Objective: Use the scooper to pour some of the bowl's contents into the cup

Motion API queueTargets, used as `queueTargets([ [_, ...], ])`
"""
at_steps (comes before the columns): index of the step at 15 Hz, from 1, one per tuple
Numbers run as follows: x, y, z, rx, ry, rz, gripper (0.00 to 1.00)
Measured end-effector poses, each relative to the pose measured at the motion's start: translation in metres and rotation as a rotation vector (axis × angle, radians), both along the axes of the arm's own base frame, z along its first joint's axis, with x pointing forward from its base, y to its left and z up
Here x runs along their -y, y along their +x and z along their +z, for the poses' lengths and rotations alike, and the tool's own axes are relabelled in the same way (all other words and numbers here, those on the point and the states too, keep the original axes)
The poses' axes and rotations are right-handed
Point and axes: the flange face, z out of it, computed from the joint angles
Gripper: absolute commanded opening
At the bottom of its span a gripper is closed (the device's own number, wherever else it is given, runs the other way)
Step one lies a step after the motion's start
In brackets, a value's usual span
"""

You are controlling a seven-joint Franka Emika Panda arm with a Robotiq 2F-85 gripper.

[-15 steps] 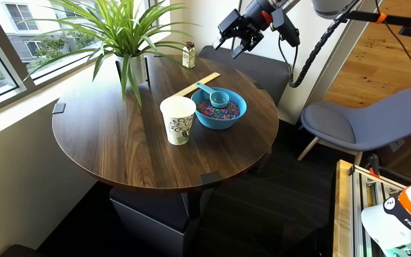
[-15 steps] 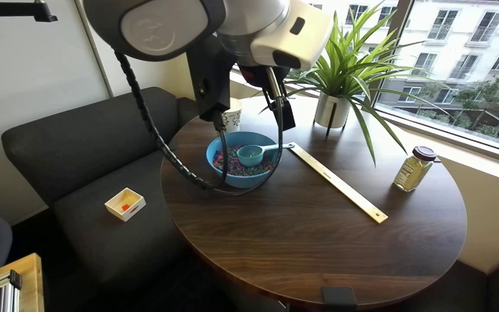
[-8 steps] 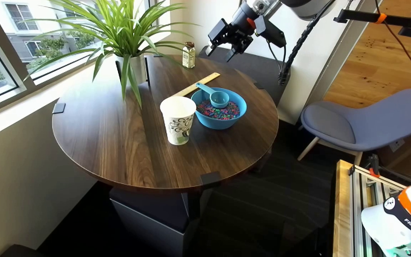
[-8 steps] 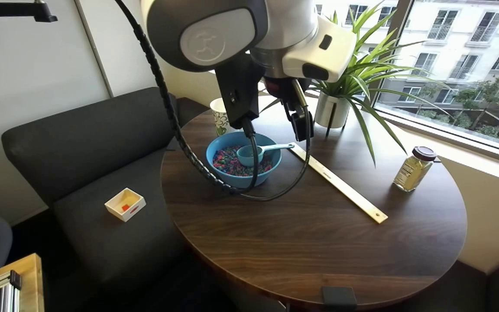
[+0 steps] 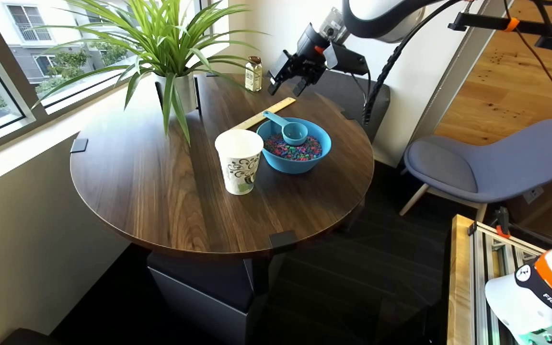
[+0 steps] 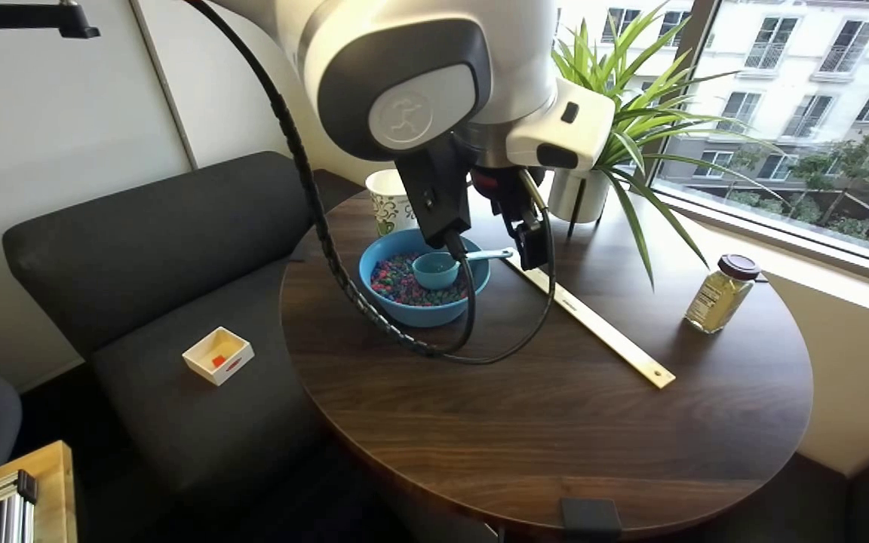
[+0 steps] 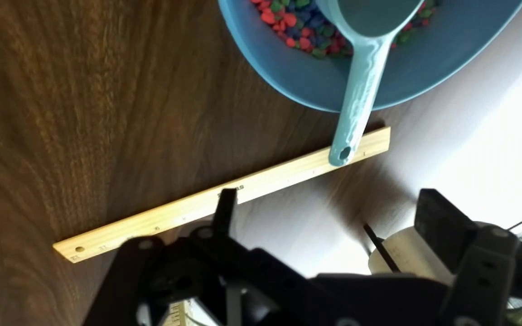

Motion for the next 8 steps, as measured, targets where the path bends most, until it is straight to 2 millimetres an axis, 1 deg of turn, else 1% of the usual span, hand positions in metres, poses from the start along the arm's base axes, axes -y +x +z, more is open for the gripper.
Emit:
queueTargets([
  [4, -0.017, 0.025, -0.017, -0.013, 0.012, 0.026, 1.00],
  [6, -0.020, 0.038, -0.022, -0.026, 0.015, 0.033, 0.94],
  [7, -0.021, 0.045, -0.023, -0.029, 0.017, 0.034, 0.93],
  [8, -0.021, 0.051, -0.025, -0.035, 0.017, 0.033, 0.88],
])
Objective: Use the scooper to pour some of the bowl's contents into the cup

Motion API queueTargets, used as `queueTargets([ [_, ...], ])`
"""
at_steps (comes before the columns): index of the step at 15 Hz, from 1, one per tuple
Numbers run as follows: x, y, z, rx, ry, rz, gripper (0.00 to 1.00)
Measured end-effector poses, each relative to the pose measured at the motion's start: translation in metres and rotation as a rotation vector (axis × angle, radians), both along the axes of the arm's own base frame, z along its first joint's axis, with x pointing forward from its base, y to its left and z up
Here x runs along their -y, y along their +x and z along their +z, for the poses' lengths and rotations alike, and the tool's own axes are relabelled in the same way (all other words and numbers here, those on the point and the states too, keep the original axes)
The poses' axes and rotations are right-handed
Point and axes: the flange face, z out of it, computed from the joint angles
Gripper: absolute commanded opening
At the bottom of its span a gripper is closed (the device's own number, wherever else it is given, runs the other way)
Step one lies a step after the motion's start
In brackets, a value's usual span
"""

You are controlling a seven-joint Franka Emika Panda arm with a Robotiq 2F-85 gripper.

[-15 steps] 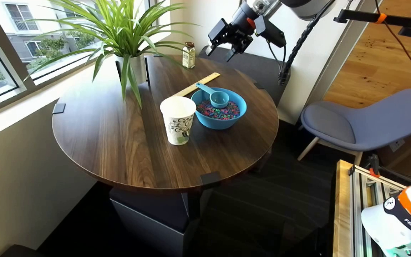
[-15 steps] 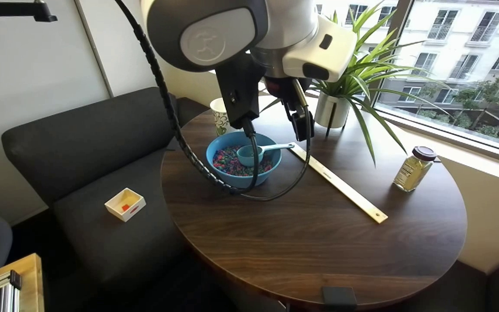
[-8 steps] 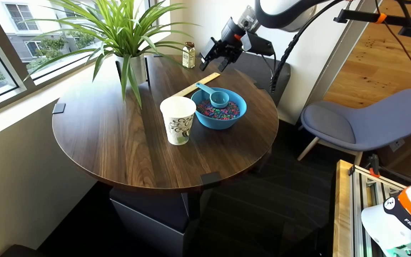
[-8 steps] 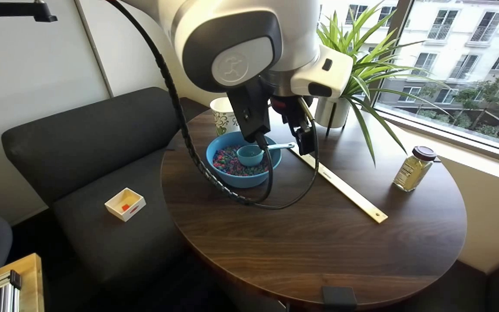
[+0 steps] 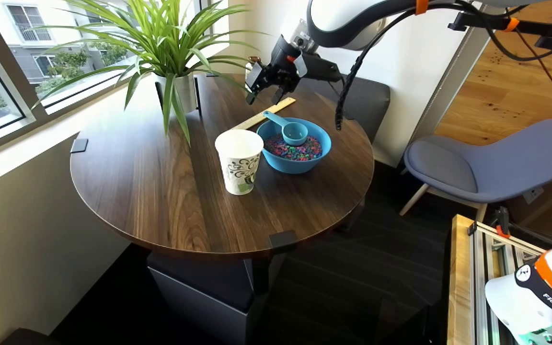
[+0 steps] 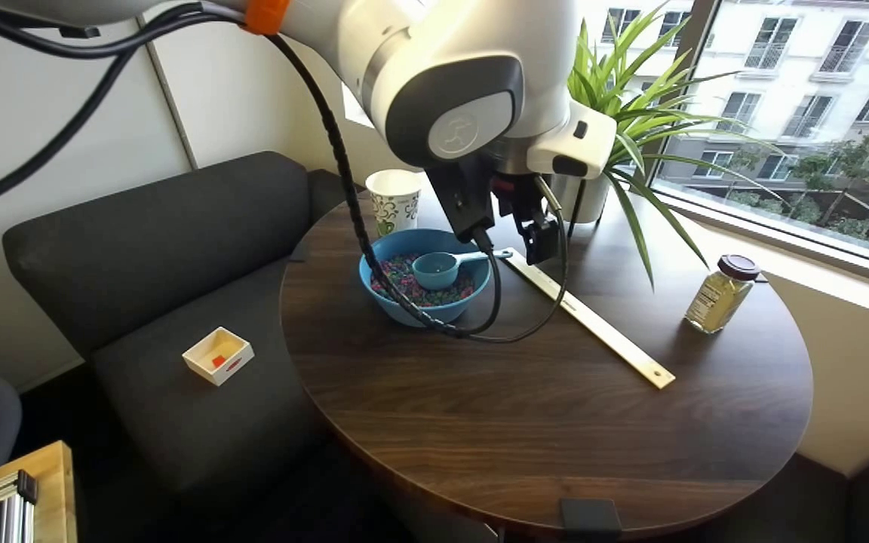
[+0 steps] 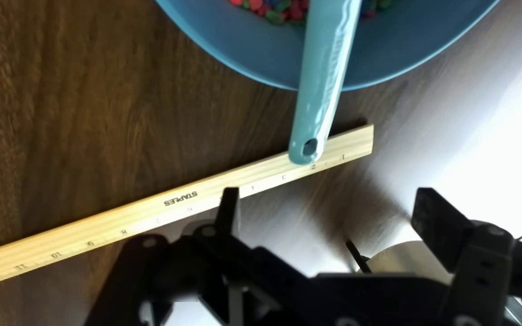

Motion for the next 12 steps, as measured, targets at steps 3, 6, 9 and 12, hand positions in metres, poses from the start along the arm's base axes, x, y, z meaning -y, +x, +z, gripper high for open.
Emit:
queueTargets([
  [3, 0.000, 0.012, -0.004, -0.046, -0.012, 0.000, 0.86],
  [6, 0.002, 0.016, -0.004, -0.097, -0.031, -0.008, 0.81],
  [9, 0.002, 0.015, -0.005, -0.161, -0.045, -0.008, 0.70],
  [12, -0.003, 0.012, -0.009, -0.206, -0.048, 0.004, 0.66],
])
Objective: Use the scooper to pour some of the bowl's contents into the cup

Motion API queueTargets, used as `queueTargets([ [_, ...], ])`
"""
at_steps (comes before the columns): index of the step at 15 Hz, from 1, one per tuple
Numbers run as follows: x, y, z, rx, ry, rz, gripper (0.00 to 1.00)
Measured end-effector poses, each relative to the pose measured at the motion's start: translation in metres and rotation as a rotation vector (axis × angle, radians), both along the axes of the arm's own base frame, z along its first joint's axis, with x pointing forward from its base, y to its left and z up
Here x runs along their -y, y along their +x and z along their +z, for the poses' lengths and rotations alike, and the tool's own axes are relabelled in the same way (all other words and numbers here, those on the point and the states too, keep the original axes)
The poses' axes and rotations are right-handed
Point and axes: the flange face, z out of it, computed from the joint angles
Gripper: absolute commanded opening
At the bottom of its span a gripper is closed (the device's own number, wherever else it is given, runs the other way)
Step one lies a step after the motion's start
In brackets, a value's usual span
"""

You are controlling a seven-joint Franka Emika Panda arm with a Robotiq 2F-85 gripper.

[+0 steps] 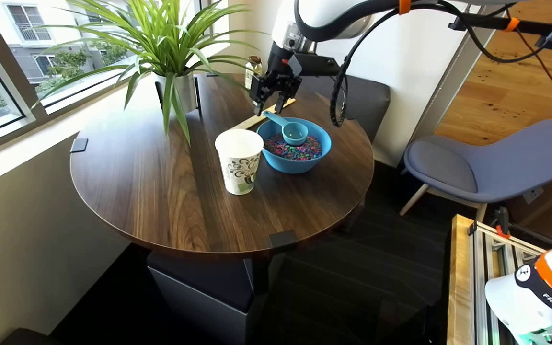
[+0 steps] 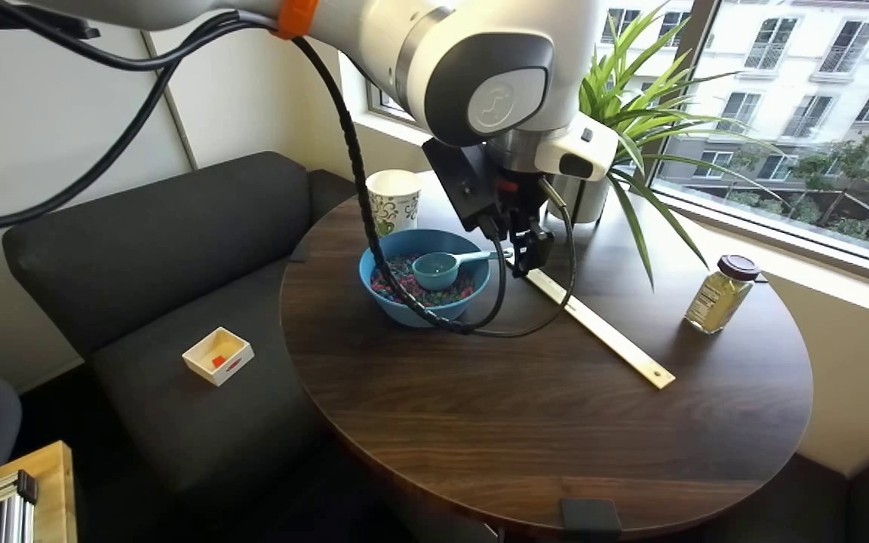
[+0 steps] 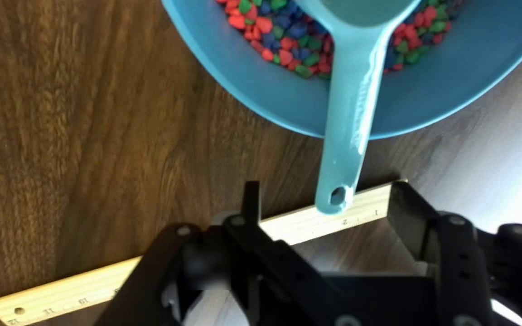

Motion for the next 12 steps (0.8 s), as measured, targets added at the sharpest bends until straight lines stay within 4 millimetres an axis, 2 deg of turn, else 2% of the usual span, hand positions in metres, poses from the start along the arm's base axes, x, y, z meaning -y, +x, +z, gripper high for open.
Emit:
queueTargets([
  [1, -0.003, -0.001, -0.002, -0.009, 0.001, 0.003, 0.64],
  [3, -0.008, -0.001, -0.006, -0.025, 0.002, 0.009, 0.41],
  [8, -0.014, -0.001, -0.009, -0.037, 0.000, 0.012, 0.02],
  [12, -0.003, -0.002, -0.005, -0.031, 0.000, -0.007, 0.02],
])
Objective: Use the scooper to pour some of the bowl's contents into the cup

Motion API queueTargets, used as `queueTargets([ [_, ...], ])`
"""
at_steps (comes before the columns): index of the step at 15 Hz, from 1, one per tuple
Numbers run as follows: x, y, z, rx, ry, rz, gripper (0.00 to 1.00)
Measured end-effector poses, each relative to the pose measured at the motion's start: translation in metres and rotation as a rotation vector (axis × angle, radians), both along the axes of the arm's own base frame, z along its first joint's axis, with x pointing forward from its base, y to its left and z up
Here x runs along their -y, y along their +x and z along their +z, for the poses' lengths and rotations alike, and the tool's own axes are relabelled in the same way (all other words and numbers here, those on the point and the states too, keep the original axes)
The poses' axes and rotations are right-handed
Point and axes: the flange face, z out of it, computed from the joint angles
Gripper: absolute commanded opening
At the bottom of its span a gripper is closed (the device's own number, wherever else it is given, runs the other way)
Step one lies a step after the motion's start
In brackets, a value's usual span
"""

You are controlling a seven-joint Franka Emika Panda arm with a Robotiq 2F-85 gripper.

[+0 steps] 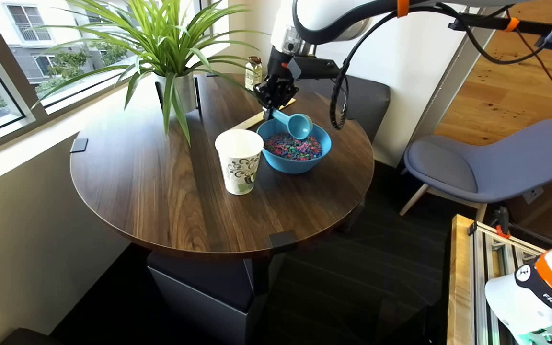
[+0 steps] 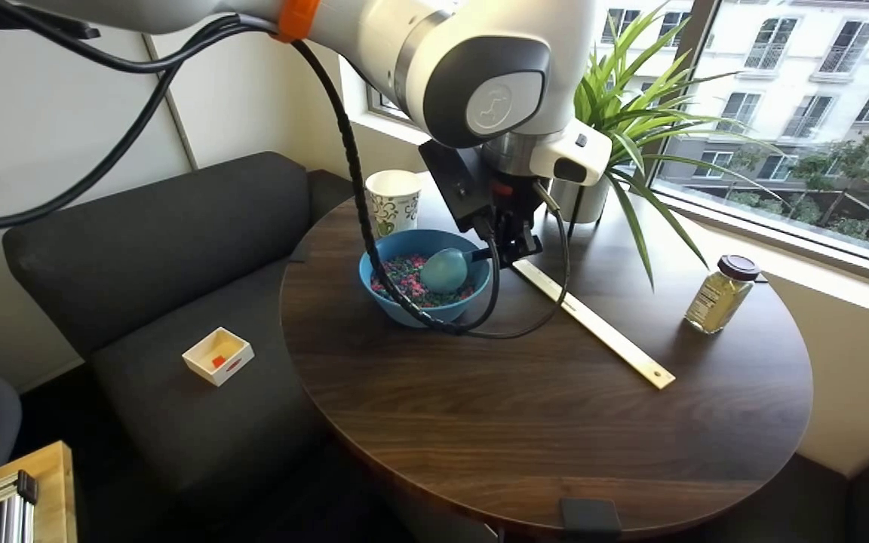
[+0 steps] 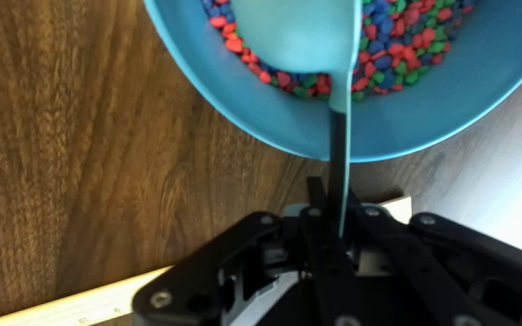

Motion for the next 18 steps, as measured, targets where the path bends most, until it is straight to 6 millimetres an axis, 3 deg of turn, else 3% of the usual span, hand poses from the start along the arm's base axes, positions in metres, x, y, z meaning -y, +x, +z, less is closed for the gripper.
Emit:
queueTargets([
  [5, 0.021, -0.003, 0.011, 0.018, 0.046, -0.039, 0.02],
  [10, 0.020, -0.011, 0.019, 0.149, 0.267, -0.071, 0.02],
  [15, 0.043, -0.051, 0.017, 0.393, 0.403, -0.163, 0.02],
  [18, 0.048, -0.079, 0.040, 0.512, 0.492, -0.163, 0.02],
])
